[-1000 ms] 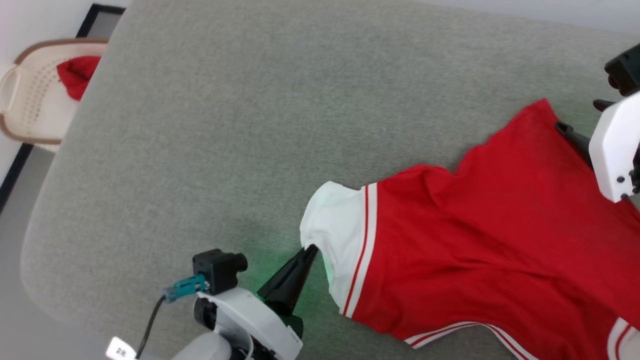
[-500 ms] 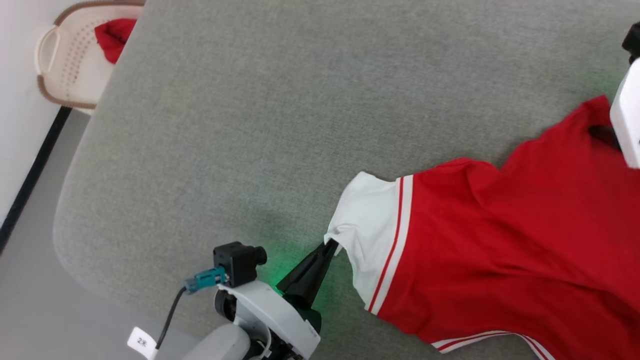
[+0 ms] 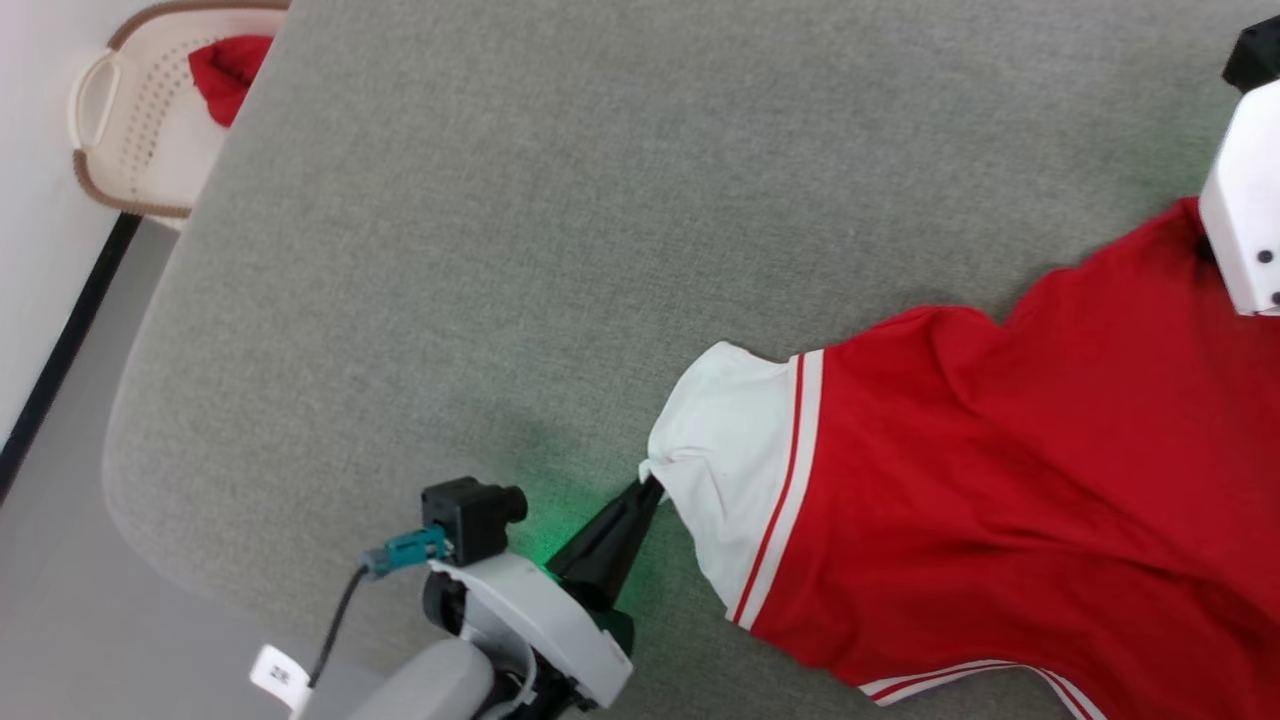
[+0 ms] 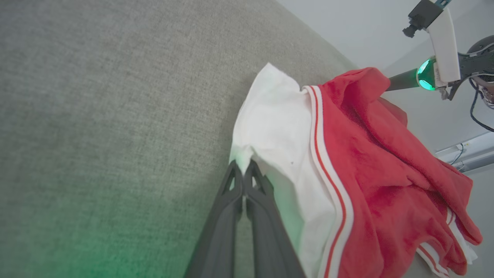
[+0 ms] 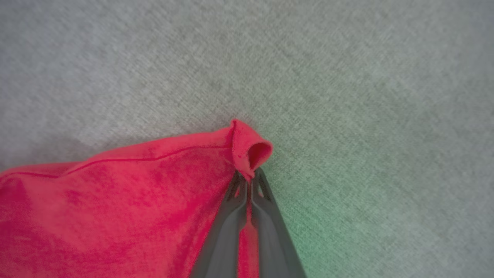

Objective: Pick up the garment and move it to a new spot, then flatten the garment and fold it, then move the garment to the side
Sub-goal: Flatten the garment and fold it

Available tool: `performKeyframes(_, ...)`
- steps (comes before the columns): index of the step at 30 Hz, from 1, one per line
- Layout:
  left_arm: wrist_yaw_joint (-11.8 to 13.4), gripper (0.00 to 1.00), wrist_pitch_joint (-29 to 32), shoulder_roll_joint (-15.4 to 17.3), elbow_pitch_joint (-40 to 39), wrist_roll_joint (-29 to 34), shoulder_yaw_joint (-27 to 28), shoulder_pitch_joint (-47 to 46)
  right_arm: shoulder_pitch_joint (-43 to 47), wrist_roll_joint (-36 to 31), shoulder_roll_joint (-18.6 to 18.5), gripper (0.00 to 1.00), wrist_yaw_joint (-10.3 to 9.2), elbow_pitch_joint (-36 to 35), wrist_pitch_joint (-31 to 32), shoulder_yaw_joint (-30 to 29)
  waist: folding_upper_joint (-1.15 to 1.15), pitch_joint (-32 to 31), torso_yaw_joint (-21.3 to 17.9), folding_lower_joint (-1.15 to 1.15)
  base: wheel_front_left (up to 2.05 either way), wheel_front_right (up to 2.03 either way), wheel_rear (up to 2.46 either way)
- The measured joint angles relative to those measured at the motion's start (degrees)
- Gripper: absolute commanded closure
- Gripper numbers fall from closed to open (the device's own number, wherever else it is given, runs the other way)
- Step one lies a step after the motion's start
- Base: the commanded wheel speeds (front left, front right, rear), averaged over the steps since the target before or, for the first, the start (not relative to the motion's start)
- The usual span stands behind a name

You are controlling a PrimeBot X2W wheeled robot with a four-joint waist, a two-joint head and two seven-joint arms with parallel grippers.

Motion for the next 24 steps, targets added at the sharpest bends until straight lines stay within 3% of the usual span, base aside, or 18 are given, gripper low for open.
performKeyframes(8,0.9,1.0,3.9,4.7,-3.0,-0.2,0.8,-1.1,-0.3,-0.3,1.7,1.0,-0.01,1.1,-4.5,0.8,0.0,-3.1,-2.2,0.0,0.0,0.0,0.0)
performKeyframes(13,2.3,1.0,8.1,9.8,-6.6,0.0,1.9,-3.9,-1.4,-0.1,2.2,1.0,-0.01,-0.6,-8.1,1.6,0.0,-5.6,-3.8,0.0,0.0,0.0,0.0)
performKeyframes(24,2.5,1.0,20.8,19.7,-9.9,2.0,4.7,-19.1,-5.2,0.0,2.2,1.0,-0.01,-2.6,-17.6,3.7,0.0,-10.9,-7.8,0.0,0.0,0.0,0.0)
